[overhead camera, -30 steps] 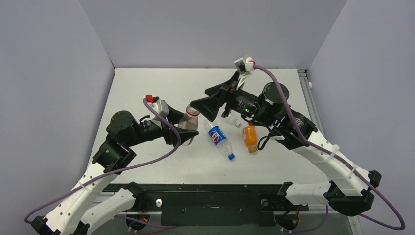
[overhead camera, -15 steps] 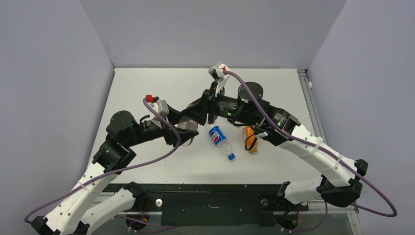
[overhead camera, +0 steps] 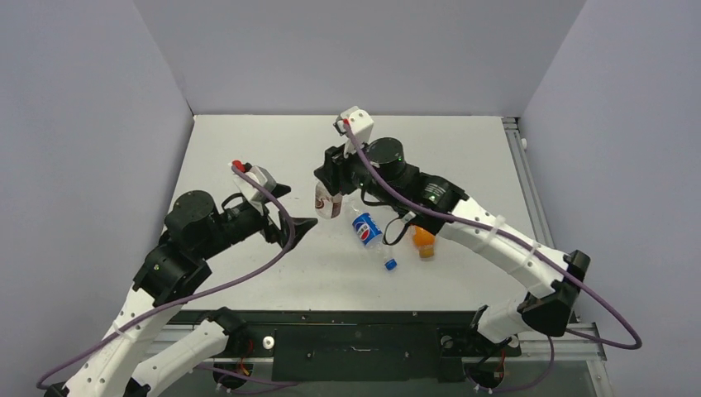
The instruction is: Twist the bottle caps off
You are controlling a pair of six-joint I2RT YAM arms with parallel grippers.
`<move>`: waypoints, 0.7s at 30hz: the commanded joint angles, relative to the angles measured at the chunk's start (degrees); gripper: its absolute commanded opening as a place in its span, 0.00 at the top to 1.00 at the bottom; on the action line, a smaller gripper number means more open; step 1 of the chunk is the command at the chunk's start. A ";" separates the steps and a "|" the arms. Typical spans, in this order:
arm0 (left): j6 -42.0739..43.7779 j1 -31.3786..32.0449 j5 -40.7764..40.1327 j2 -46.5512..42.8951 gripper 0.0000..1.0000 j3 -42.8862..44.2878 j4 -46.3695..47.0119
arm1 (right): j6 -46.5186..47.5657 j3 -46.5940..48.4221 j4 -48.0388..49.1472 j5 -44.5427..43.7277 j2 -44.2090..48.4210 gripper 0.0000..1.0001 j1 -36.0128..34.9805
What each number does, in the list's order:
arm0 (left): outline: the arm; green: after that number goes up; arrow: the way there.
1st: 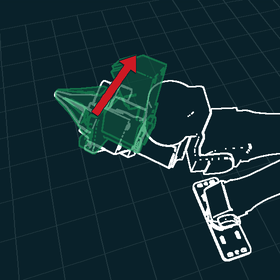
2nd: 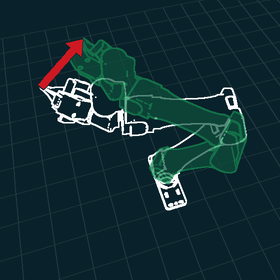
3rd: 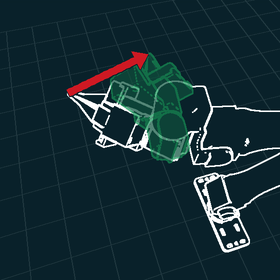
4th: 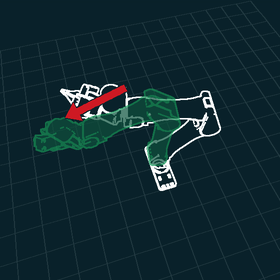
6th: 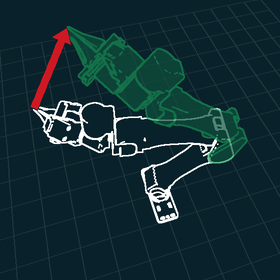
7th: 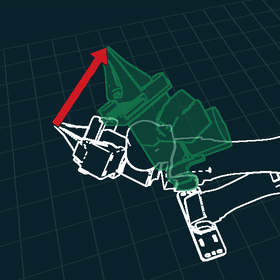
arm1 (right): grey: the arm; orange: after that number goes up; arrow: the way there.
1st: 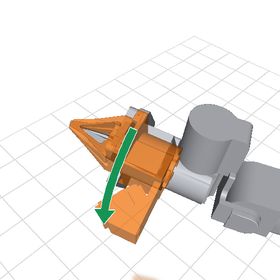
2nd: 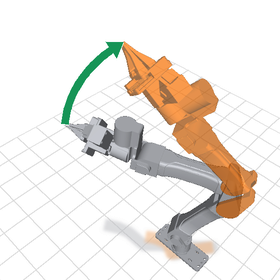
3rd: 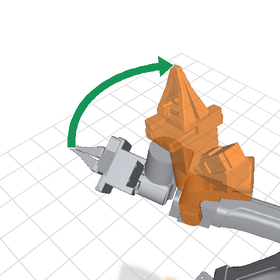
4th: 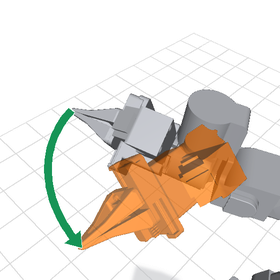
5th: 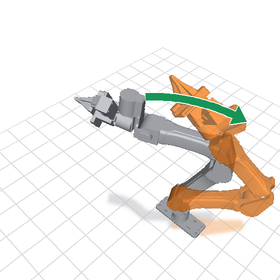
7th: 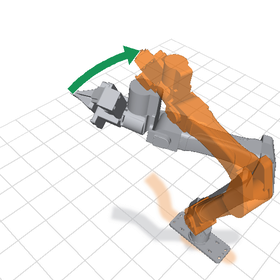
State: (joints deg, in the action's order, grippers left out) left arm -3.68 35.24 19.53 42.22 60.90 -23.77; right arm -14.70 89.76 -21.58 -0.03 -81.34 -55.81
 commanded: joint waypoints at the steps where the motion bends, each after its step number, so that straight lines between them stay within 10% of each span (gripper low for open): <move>1: 4.97 -1.16 -10.48 -2.08 0.03 4.41 -10.64 | 3.96 -3.28 11.18 -9.08 -5.50 1.00 2.72; 21: 10.03 -1.83 -2.68 -7.44 0.03 7.70 -20.33 | 5.31 -3.87 38.56 -25.79 -33.26 1.00 1.35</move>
State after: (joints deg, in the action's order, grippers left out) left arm 5.04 33.65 15.59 34.98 66.04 -44.16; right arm -9.63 87.57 7.40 -20.67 -114.30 -53.19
